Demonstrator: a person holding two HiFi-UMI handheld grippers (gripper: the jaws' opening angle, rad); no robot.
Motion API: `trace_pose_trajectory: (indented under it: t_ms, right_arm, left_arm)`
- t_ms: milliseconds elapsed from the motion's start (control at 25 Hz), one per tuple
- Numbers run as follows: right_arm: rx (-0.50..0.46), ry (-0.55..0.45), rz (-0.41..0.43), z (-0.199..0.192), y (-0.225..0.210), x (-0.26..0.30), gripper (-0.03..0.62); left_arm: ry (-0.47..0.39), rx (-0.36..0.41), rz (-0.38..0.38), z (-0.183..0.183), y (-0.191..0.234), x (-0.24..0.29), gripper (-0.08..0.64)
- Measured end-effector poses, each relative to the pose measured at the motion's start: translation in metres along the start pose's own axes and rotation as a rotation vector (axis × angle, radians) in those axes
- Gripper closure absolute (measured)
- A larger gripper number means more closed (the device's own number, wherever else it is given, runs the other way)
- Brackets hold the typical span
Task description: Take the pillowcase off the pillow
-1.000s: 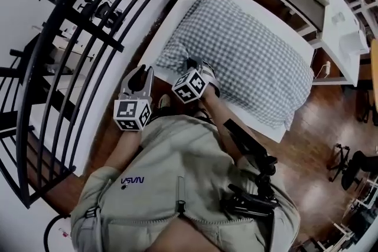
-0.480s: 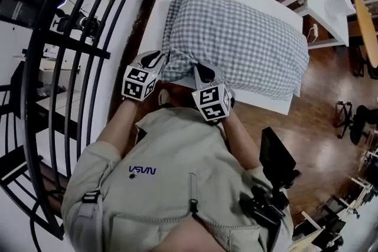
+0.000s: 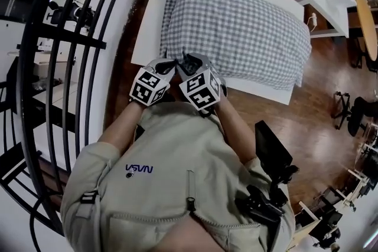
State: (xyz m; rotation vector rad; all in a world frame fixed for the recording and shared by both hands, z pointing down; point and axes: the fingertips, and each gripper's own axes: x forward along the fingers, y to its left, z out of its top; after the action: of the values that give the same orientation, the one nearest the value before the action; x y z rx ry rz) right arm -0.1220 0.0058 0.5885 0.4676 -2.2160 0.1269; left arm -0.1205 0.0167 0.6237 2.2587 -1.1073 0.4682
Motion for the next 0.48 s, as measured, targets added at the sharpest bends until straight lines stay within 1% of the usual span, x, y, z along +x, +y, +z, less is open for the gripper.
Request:
trace_pose_trajectory:
  t_ms: [40,80,120,200,280,360,400,480]
  right_arm:
    - [-0.032,0.029,-0.030,-0.005,-0.001,0.005,0.482]
    - [-0.049,0.047,-0.048,-0.009,-0.002,0.007,0.585]
    - [-0.051,0.052,-0.055,-0.012,-0.003,0.006,0.584]
    - [-0.024,0.029,-0.057,-0.011,-0.008,-0.004,0.586]
    - [0.028,-0.009,-0.071,-0.010,-0.017,-0.020,0.586]
    - [0.091,-0.043,-0.086,-0.012,-0.026,-0.037,0.586]
    - [0.119,-0.053,-0.090,-0.014,-0.030,-0.045,0.586]
    - [0.160,-0.057,-0.088,-0.023,-0.033,-0.056,0.586]
  left_arm:
    - [-0.002,0.000,-0.007,-0.001,-0.004,-0.001,0.522]
    - [-0.008,-0.003,-0.006,-0.001,-0.005,-0.003,0.522]
    - [-0.019,-0.009,0.005,-0.001,-0.004,-0.005,0.522]
    - [-0.051,-0.029,0.054,0.004,0.006,-0.013,0.522]
    - [-0.082,-0.059,0.112,0.008,0.023,-0.022,0.522]
    - [-0.092,-0.077,0.150,0.011,0.037,-0.027,0.522]
    - [-0.089,-0.080,0.155,0.012,0.042,-0.027,0.522]
    - [-0.071,-0.075,0.138,0.012,0.045,-0.024,0.504]
